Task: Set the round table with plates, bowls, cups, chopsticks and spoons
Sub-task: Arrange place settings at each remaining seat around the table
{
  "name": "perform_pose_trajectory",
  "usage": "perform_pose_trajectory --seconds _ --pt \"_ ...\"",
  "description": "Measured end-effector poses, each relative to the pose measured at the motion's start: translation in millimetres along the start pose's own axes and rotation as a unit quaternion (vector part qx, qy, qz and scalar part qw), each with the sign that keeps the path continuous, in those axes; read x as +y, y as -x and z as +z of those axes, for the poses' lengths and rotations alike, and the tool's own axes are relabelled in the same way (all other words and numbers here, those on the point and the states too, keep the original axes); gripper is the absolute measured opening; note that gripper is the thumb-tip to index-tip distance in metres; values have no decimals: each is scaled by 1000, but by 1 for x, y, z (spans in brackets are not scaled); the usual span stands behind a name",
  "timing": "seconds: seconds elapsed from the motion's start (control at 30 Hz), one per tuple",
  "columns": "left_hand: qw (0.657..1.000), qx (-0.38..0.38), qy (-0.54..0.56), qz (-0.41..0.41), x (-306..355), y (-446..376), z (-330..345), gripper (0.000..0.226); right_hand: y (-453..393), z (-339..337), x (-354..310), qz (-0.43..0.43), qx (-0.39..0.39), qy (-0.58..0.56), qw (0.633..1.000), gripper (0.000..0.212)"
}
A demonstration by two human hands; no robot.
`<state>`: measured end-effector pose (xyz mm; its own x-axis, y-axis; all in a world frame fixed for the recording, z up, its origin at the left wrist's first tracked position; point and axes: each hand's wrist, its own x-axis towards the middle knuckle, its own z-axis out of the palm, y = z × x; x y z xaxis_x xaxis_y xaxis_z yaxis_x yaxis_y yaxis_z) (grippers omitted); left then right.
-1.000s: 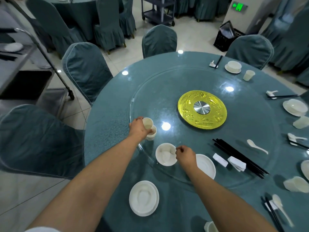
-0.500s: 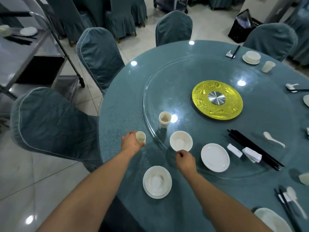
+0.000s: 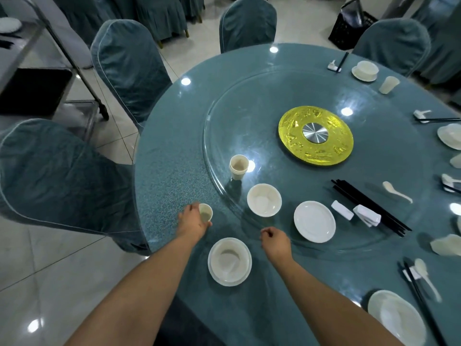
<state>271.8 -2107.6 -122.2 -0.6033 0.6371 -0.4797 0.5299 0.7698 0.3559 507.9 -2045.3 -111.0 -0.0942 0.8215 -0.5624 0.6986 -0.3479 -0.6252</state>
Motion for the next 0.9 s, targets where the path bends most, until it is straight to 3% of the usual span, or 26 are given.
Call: perform_pose_trajectory --seconds 0.13,0.4,0.5,0.9 --pt "1000 0 -23 3 4 7 1 92 0 -7 3 0 2 -3 1000 25" --pt "993 69 23 90 59 29 -16 63 2 -43 -17 -26 14 0 1000 27" --pt "990 42 80 107 93 36 -16 59 -2 -63 -25 -33 17 -9 999 26" --pt "974 -22 88 209 229 56 27 49 -40 -176 8 11 89 -40 995 28"
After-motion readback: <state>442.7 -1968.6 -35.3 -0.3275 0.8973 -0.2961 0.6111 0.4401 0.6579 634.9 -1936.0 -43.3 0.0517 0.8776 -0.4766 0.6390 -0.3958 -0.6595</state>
